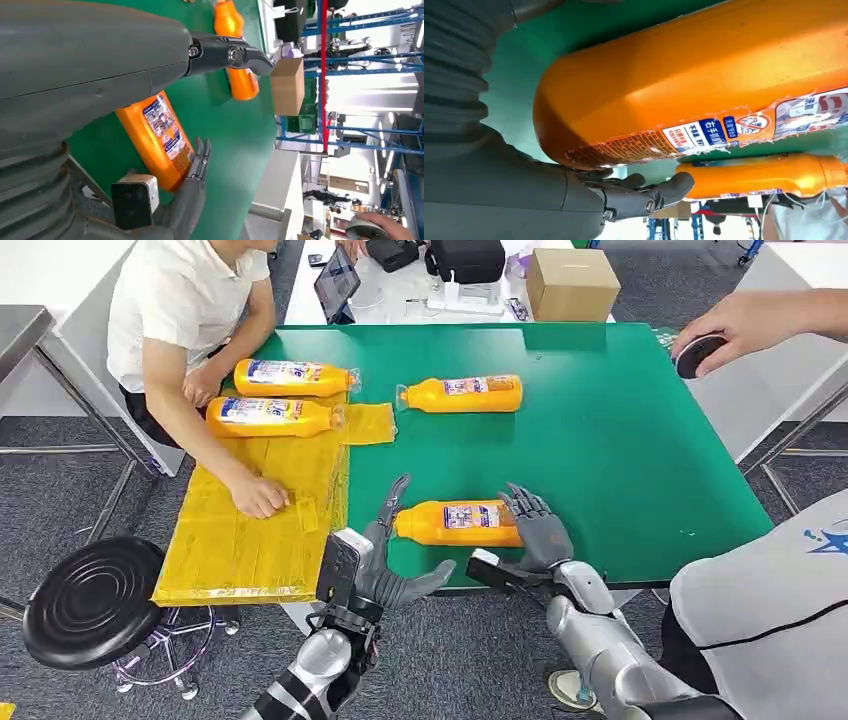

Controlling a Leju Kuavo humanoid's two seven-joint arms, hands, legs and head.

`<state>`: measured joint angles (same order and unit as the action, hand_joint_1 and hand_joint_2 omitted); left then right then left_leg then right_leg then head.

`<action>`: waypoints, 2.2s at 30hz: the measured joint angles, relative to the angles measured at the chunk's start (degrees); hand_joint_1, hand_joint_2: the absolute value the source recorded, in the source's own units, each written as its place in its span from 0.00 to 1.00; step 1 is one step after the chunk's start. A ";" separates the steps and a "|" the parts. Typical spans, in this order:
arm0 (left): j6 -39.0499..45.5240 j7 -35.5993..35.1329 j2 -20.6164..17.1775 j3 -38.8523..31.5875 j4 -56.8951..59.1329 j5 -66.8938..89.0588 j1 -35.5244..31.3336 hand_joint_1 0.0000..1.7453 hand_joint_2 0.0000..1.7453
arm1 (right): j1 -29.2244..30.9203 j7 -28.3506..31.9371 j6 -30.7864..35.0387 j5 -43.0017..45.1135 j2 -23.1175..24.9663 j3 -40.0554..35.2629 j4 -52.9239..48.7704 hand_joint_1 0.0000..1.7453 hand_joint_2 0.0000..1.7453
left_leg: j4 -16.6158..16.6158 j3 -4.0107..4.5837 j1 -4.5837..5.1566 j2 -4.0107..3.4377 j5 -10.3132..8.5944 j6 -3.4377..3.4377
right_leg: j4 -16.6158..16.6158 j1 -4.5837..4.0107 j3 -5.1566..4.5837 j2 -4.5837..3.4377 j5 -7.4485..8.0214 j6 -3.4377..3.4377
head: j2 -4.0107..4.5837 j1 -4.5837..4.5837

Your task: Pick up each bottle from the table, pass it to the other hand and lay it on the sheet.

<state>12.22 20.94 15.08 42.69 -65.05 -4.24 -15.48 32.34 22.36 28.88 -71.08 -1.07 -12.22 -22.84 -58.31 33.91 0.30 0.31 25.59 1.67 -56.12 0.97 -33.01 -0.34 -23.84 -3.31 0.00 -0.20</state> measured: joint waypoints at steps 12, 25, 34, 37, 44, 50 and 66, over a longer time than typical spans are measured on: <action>-0.24 -0.61 0.02 0.37 0.11 -0.92 -0.51 0.00 1.00 | 4.27 -9.33 -15.87 -0.96 -1.29 -3.11 1.29 1.00 1.00 | 0.00 -0.45 0.00 -0.10 0.04 -0.03 | 0.03 0.00 0.32 -0.17 0.01 0.01 | 0.00 0.00; -0.79 -0.68 0.02 0.39 0.11 -1.07 -0.80 0.00 1.00 | 5.36 -8.15 -18.34 0.75 -1.97 -4.42 1.73 1.00 1.00 | 0.00 -0.50 0.00 -0.07 0.04 -0.03 | 0.03 0.00 0.41 -0.16 0.01 0.00 | 0.00 0.00; 0.87 0.67 0.02 0.37 0.11 -1.20 -0.77 0.00 1.00 | 3.98 -1.80 -17.52 7.51 -2.01 -3.42 1.71 1.00 1.00 | 0.00 -0.56 -0.01 -0.11 0.05 -0.04 | 0.03 -0.02 0.48 -0.17 0.01 0.01 | 0.00 0.02; 3.67 2.18 0.02 -0.41 -0.81 -3.16 0.06 0.00 1.00 | 2.06 3.86 -15.14 14.64 -1.05 -0.95 1.47 1.00 1.00 | 0.01 -0.52 -0.03 -0.11 0.05 -0.04 | 0.02 -0.04 0.48 -0.20 0.02 0.01 | 0.00 0.00; 6.40 3.76 -0.79 -4.81 -4.00 -8.41 4.30 0.00 1.00 | -2.76 9.75 -10.78 25.25 1.22 3.19 -1.97 1.00 1.00 | 0.01 -0.31 -0.07 -0.09 0.05 -0.05 | 0.00 -0.09 0.27 -0.19 0.01 0.02 | 0.00 -0.02; 6.47 3.82 -1.36 -6.08 -5.29 -8.52 5.73 0.00 1.00 | -4.28 10.49 -10.39 26.53 1.79 4.35 -3.69 1.00 1.00 | 0.01 -0.19 -0.04 -0.06 0.05 -0.05 | 0.00 -0.04 0.19 -0.18 0.01 0.02 | 0.00 0.02; -7.17 -1.25 -4.09 -10.05 -8.24 -19.23 12.09 0.00 1.00 | -14.93 13.84 -14.30 41.62 4.61 -2.11 -19.74 1.00 1.00 | 0.02 0.35 -0.06 0.00 0.04 -0.06 | -0.03 -0.04 -0.31 -0.15 -0.01 0.01 | 0.00 0.00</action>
<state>5.05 19.69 10.99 32.63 -73.29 -23.48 -3.40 17.41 36.20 14.58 -29.46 3.54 -14.32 -42.58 -58.29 34.25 0.24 0.31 25.63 1.61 -56.15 0.93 -33.32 -0.49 -23.86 -3.30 0.00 -0.20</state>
